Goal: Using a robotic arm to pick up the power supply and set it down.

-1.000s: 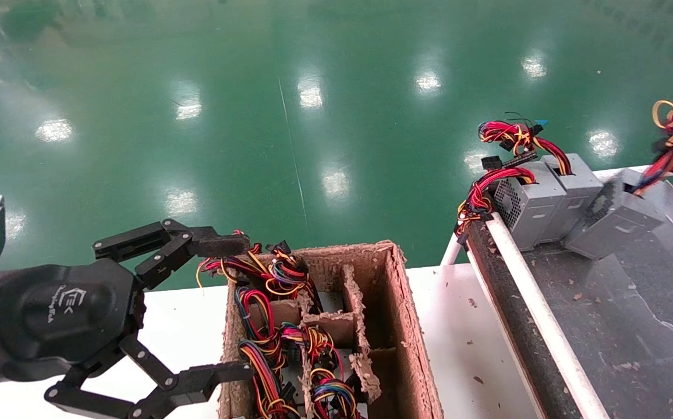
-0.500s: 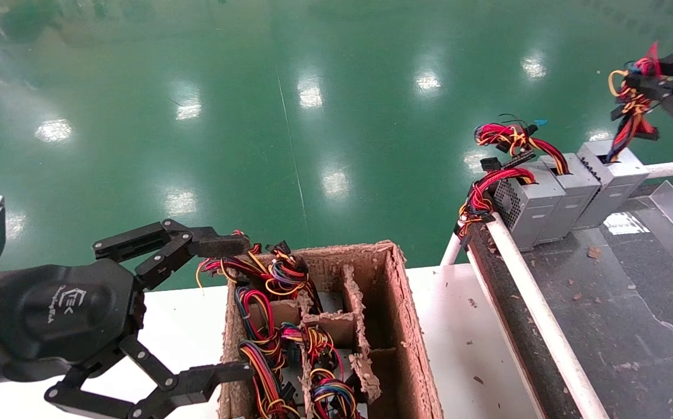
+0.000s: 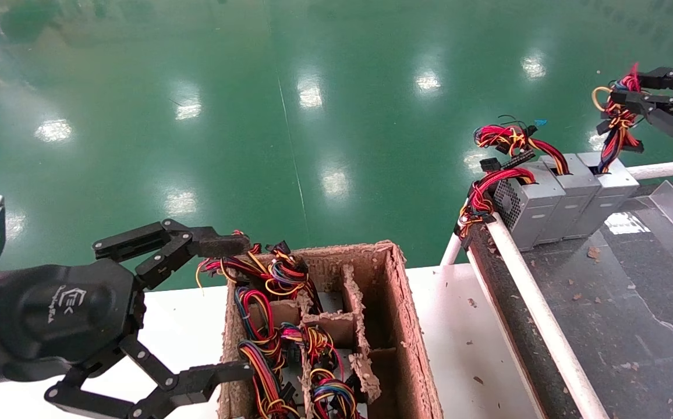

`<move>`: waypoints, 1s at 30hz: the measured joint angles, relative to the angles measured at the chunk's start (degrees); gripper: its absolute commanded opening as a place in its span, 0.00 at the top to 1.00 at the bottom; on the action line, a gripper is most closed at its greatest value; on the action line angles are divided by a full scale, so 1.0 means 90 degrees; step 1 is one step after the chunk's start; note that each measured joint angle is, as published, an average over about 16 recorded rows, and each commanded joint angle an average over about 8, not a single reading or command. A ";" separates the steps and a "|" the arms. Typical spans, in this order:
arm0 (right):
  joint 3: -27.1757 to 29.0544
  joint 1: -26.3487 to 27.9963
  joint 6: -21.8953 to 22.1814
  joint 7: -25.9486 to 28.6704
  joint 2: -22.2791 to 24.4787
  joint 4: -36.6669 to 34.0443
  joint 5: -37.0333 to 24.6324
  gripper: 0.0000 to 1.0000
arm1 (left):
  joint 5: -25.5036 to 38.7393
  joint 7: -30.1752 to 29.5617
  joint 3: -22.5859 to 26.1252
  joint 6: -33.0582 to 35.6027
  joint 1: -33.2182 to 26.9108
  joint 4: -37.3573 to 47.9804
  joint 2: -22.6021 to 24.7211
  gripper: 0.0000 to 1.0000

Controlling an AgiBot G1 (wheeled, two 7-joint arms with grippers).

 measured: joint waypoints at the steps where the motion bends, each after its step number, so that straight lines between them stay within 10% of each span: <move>1: 0.0001 0.0026 -0.0036 -0.0014 -0.0001 -0.0049 0.0004 0.00 | 0.0000 0.0000 0.0000 0.0000 0.0000 0.0000 0.0000 0.00; 15: 0.0150 0.0088 -0.0453 0.0028 0.0002 -0.0395 0.0323 0.00 | -0.0002 0.0002 0.0001 -0.0001 0.0000 0.0002 -0.0001 0.00; 30: 0.0374 -0.1004 -0.0778 0.0714 0.0135 0.1048 0.1194 0.00 | -0.0003 0.0003 0.0003 -0.0001 -0.0001 0.0005 -0.0002 0.00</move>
